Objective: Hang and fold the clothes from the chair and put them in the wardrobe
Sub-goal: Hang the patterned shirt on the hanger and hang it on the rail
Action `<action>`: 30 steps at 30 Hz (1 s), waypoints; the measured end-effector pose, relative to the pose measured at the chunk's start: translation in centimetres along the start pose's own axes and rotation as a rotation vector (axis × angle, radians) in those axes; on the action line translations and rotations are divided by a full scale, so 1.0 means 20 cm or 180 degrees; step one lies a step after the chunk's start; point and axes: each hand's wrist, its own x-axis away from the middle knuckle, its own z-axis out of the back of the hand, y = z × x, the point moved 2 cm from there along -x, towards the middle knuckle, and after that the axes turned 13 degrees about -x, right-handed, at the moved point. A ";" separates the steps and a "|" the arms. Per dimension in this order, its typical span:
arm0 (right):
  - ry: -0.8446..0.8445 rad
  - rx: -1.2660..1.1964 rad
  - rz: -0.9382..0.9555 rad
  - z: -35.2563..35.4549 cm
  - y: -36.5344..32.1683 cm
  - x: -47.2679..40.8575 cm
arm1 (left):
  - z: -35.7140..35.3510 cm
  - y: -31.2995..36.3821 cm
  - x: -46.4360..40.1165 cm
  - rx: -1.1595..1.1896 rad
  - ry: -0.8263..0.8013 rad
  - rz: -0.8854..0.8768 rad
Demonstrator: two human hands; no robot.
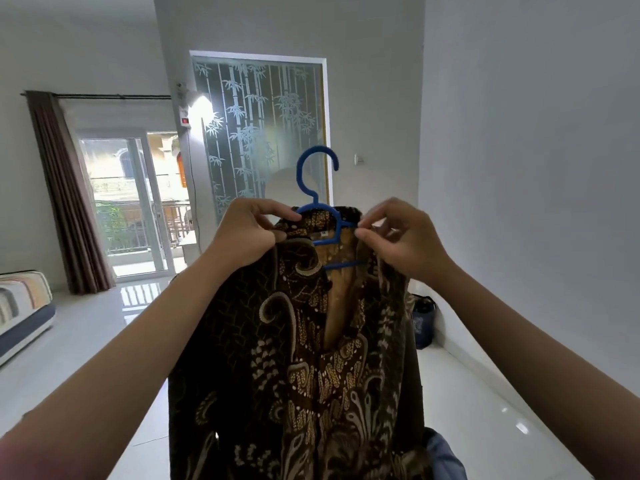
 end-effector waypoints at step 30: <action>-0.0555 0.0483 -0.0172 -0.01 -0.23 -0.18 | 0.11 -0.07 0.09 0.0396 -0.0345 -0.0209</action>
